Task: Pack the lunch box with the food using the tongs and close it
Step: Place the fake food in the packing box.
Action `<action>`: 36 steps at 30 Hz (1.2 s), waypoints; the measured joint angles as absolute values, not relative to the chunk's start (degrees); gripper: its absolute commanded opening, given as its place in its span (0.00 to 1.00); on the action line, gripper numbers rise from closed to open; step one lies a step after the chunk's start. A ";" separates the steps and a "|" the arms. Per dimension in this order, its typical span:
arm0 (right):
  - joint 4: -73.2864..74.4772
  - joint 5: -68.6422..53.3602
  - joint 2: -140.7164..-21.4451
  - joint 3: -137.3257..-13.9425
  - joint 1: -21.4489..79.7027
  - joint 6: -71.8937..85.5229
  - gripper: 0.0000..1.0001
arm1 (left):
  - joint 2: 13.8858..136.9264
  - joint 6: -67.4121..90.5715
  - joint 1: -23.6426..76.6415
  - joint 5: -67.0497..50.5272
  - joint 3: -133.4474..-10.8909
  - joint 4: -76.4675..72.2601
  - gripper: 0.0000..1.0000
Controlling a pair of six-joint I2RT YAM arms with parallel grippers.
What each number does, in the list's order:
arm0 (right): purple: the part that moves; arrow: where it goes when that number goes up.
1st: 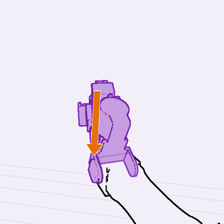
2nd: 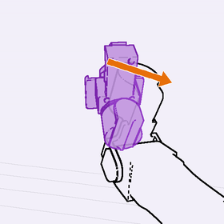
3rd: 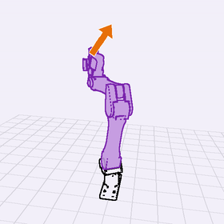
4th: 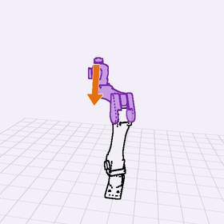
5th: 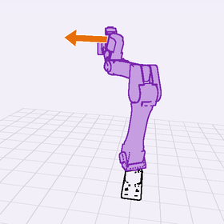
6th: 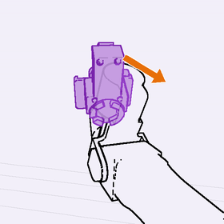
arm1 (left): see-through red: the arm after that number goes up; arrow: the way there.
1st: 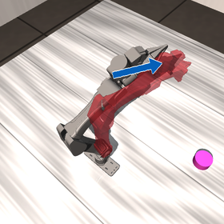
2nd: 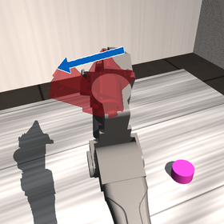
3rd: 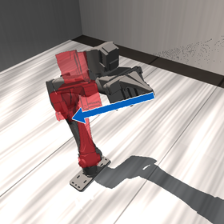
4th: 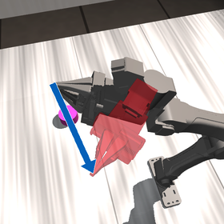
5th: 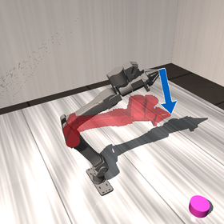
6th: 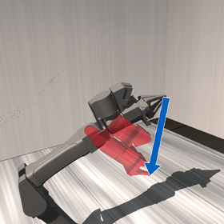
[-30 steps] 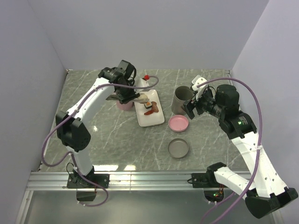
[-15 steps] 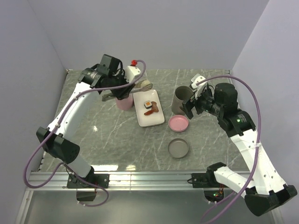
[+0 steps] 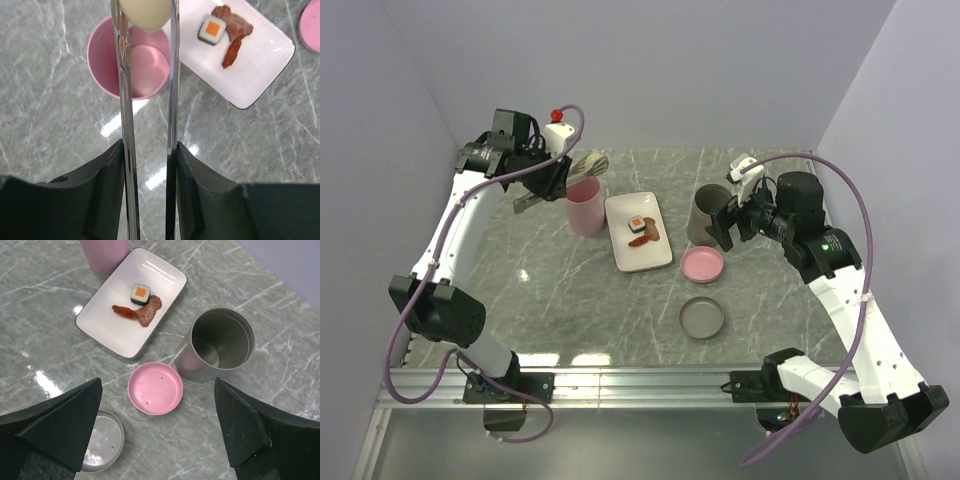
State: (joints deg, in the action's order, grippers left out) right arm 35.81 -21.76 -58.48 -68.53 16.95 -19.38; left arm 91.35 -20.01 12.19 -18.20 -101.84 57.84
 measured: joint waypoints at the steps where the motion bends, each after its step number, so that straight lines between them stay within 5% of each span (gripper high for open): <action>1: 35.81 -22.00 -58.48 -68.55 16.88 -19.31 1.00 | 91.35 -19.99 11.86 -18.17 -101.14 57.69 0.38; 15: 36.18 -23.66 -58.50 -68.69 16.82 -19.05 1.00 | 91.35 -20.32 8.40 -18.09 -96.38 57.69 0.43; 24: 36.51 -24.16 -58.67 -69.19 16.82 -19.07 1.00 | 91.35 -20.78 7.94 -17.72 -95.81 57.69 0.72; 36: 36.93 -25.17 -58.87 -69.65 16.82 -18.96 1.00 | 91.35 -22.04 8.56 -21.69 -102.54 60.95 0.66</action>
